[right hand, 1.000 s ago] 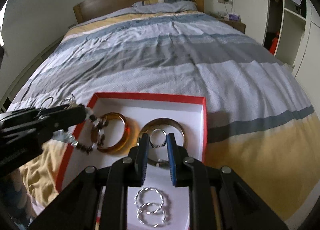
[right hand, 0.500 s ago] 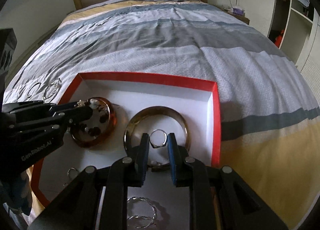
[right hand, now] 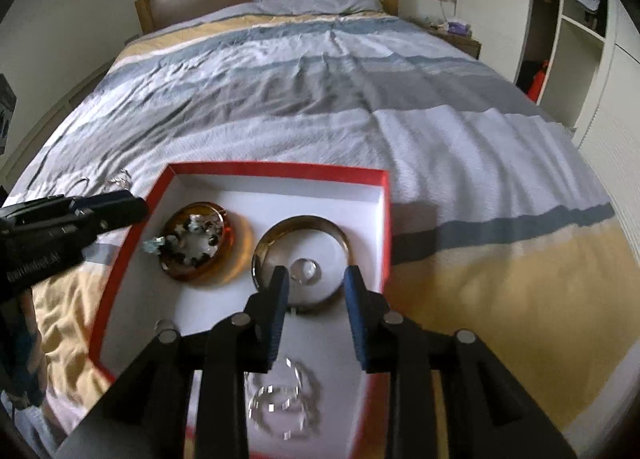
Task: Organize jewelry
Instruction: 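Open both tools to release the bracelet and ring in the box, then move both tools back toward the silver bangle and chain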
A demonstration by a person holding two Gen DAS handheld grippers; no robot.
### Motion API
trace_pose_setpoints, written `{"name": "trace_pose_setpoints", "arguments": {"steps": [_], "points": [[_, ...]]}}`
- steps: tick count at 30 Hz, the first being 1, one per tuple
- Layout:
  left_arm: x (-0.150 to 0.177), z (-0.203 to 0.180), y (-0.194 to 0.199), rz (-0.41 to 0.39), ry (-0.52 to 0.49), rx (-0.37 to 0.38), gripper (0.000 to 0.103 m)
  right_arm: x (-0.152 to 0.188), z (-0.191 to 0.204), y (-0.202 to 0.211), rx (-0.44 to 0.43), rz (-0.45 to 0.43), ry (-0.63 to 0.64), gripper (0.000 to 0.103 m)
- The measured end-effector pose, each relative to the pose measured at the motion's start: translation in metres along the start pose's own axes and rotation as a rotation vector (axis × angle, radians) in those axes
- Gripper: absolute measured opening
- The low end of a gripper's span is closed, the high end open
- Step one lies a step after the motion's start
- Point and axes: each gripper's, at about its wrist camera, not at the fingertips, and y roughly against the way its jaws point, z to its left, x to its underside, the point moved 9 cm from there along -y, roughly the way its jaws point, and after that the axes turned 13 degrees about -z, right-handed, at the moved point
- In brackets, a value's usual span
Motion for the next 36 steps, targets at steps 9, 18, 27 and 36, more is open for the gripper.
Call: {"name": "trace_pose_setpoints", "arguments": {"steps": [9,18,27,36], "points": [[0.01,0.024,0.113,-0.049,0.021,-0.042,0.05,0.007,0.004,0.092,-0.004,-0.077,-0.048,0.028],[0.046,0.05,0.211,-0.12,0.053,-0.147,0.068,0.029,0.038,0.155,-0.035,-0.111,-0.06,0.028],[0.083,0.098,0.295,-0.197,0.113,-0.261,0.071,0.03,0.071,0.212,-0.051,-0.177,-0.077,0.034],[0.103,0.123,0.374,-0.273,0.162,-0.311,0.083,0.022,0.122,0.264,-0.101,-0.244,-0.009,0.034]]}}
